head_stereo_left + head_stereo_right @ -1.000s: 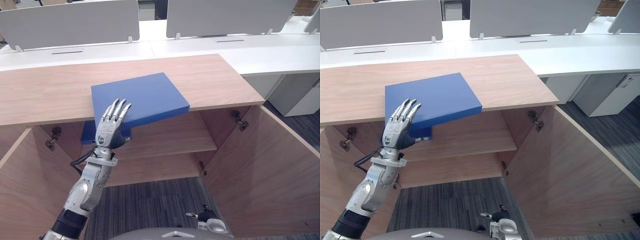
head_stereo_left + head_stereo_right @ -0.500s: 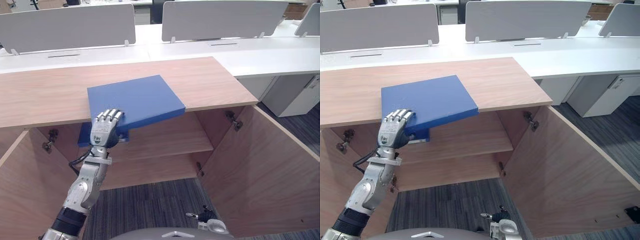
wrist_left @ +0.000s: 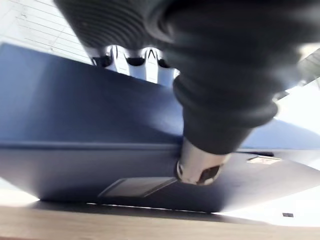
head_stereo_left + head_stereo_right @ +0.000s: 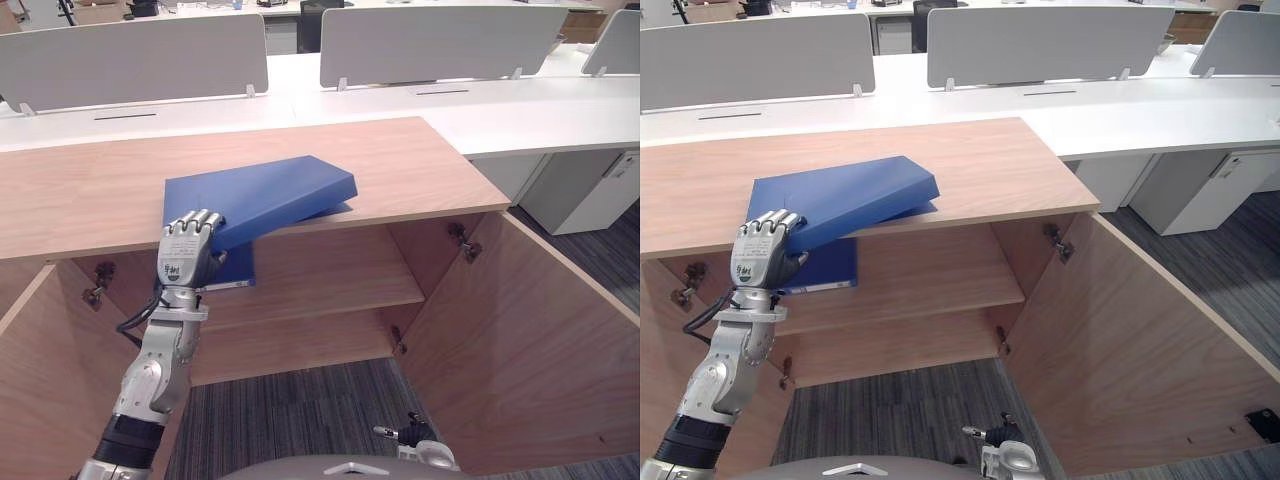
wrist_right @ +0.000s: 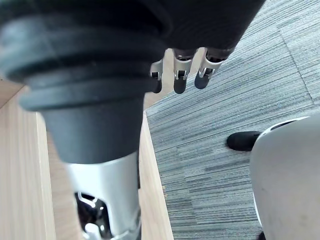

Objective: Walk over to the cabinet, pick up the folder, carry it to the office cabinet, place the folder inside the office cabinet, then close the office cabinet door

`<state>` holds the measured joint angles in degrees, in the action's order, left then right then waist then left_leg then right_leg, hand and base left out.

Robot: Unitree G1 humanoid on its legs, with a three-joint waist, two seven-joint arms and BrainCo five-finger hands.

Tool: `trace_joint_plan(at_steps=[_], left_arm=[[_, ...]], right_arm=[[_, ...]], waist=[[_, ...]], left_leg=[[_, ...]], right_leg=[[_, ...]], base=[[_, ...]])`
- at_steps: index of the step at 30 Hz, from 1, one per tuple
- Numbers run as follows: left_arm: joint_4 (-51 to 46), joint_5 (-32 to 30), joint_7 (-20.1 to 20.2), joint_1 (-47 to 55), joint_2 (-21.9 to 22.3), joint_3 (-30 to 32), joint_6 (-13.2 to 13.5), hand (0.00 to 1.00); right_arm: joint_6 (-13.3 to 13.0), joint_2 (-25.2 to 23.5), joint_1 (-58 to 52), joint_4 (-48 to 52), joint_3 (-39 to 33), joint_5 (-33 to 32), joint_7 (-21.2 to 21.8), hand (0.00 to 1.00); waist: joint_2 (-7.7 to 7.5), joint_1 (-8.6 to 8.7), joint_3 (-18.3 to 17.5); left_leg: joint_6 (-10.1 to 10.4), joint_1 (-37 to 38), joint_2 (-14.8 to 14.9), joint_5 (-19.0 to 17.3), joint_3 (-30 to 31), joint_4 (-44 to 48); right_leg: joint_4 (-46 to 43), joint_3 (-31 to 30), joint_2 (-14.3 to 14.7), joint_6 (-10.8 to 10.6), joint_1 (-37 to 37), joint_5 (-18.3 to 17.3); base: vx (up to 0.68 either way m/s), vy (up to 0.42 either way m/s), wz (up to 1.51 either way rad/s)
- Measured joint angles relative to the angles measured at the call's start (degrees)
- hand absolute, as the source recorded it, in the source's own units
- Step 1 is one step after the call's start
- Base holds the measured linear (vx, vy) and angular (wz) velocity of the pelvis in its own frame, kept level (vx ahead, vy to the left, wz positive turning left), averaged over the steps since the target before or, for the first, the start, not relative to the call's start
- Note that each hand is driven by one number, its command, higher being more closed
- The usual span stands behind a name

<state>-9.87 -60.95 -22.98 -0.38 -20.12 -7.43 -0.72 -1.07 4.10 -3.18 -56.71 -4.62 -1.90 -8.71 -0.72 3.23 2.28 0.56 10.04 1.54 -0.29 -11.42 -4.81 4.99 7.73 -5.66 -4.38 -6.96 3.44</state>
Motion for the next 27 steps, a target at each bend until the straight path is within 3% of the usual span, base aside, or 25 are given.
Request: trace_joint_plan(at_steps=[4, 10, 13, 20, 22, 23, 27], left_arm=[[-4.4, 3.8, -0.2, 1.2, 0.3, -2.6, 2.7, 1.0], [-14.2, 15.3, -0.7, 2.3, 5.0, -7.7, 7.9, 1.0], [-17.2, 24.5, -0.8, 2.8, 8.4, -11.3, 11.0, 1.0], [-21.0, 46.3, -0.6, 7.0, 12.3, -15.3, 12.8, 1.0], [-21.4, 52.1, -0.2, 7.0, 12.5, -15.7, 13.8, 1.0], [-22.3, 58.1, 1.1, 7.7, 12.6, -15.6, 14.3, 1.0], [-23.5, 67.2, 4.0, 10.4, 14.4, -15.0, 15.4, 1.0]], right_arm=[[0.0, 0.0, 0.0, 0.0, 0.3, 0.0, 0.0, 0.0], [-0.4, 0.9, 0.0, 0.0, 2.9, 0.0, -0.2, 0.0], [-0.5, 1.1, 0.3, 0.2, 3.8, 0.0, -0.9, 0.0], [-0.7, 0.9, -2.1, 6.8, 4.5, -0.2, -3.5, 0.0], [-1.1, 0.8, -2.7, 10.2, 4.5, -0.7, -4.4, 0.0], [-1.6, 0.7, -3.0, 14.8, 4.4, -1.9, -4.5, 0.0], [-2.9, -0.7, -3.4, 26.7, 3.5, -4.6, -4.5, 0.0]], waist=[[-0.03, 0.02, 0.0], [-0.05, -0.08, -0.1], [0.12, -0.08, -0.2], [0.7, -0.32, -0.5], [0.67, -0.82, -0.5], [0.6, -0.89, -0.5], [0.27, -1.16, -0.3]], left_leg=[[-0.1, -0.1, 0.0, -0.1, 0.1, 0.3], [0.0, -1.0, 0.0, -0.1, -0.8, 0.3], [-0.1, -0.7, 0.0, -0.2, -1.2, 0.4], [0.4, -0.5, 0.2, -1.0, -1.5, 0.3], [0.0, -0.5, 0.0, -0.8, -1.5, 0.3], [-0.1, -0.5, 0.0, -0.7, -1.5, 0.3], [-0.2, -0.4, 0.1, -0.8, -1.6, 0.4]], right_leg=[[0.0, 0.0, 0.0, 0.0, 0.1, 0.0], [-0.4, -1.1, -0.1, -0.3, 1.1, 0.3], [-0.7, -1.6, 0.0, -0.3, 1.2, 0.2], [-3.4, -2.5, -0.1, -0.5, 2.2, -1.6], [-3.6, -2.5, -0.1, -0.7, 2.3, -1.6], [-3.6, -2.5, -0.1, -0.8, 2.3, -1.6], [-3.6, -2.4, 0.0, -0.8, 2.2, -1.6]], base=[[0.0, 0.0, 0.0], [0.0, -0.004, -0.07], [-0.01, -0.009, -0.06], [-0.02, -0.006, -0.03], [0.0, 0.0, 0.0], [0.0, 0.0, 0.0], [0.0, 0.0, 0.0]])
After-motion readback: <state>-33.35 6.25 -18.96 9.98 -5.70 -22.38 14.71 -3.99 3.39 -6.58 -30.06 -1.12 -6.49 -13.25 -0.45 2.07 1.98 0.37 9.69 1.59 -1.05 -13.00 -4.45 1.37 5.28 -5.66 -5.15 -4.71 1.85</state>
